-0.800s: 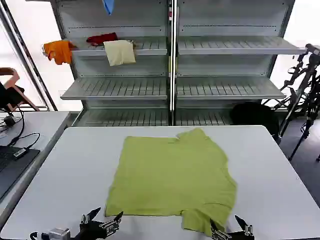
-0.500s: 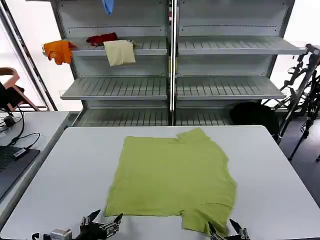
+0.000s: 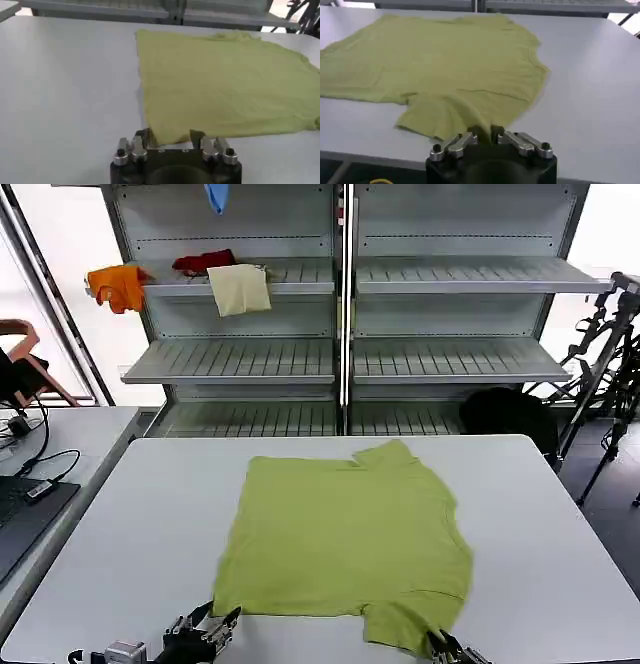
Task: Fold and organize the clothes.
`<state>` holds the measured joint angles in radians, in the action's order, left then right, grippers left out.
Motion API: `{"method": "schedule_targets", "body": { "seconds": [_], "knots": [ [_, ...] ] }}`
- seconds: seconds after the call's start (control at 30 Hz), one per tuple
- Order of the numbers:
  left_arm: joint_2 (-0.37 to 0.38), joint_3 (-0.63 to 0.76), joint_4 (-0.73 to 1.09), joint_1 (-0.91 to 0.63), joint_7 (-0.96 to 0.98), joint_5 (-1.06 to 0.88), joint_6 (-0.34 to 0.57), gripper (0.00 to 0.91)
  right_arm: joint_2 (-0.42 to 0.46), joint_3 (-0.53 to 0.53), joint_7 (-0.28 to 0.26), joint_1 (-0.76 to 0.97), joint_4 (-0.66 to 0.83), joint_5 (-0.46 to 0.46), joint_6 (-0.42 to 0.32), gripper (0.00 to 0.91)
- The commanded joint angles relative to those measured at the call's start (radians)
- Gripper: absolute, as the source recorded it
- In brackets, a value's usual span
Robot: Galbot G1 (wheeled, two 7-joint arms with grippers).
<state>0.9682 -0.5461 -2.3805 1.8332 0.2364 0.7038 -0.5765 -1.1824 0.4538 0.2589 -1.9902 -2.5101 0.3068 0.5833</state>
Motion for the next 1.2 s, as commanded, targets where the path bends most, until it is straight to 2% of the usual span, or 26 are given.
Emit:
{"method": "schedule_targets", "body": {
  "seconds": [0.03,0.47,0.67,1.2],
  "knots": [
    [-0.002,0.002,0.005,0.006,-0.013,0.002,-0.003,0.01,-0.001,-0.004,0.0,-0.001,-0.001,-0.006,0.0,0.0],
    [0.013,-0.008,-0.018,-0.032,-0.011,0.0,0.001,0.0,-0.018,0.013,-0.005,0.008,-0.017,0.016,-0.002,0.0],
    [0.022,-0.016,-0.036,-0.103,-0.013,0.016,0.0,0.0,-0.024,0.034,-0.002,0.05,-0.033,0.045,-0.002,0.0],
    [0.061,0.016,0.008,-0.28,-0.031,0.013,-0.003,0.0,-0.014,0.007,0.052,0.317,-0.003,0.129,0.003,0.0]
  ]
}}
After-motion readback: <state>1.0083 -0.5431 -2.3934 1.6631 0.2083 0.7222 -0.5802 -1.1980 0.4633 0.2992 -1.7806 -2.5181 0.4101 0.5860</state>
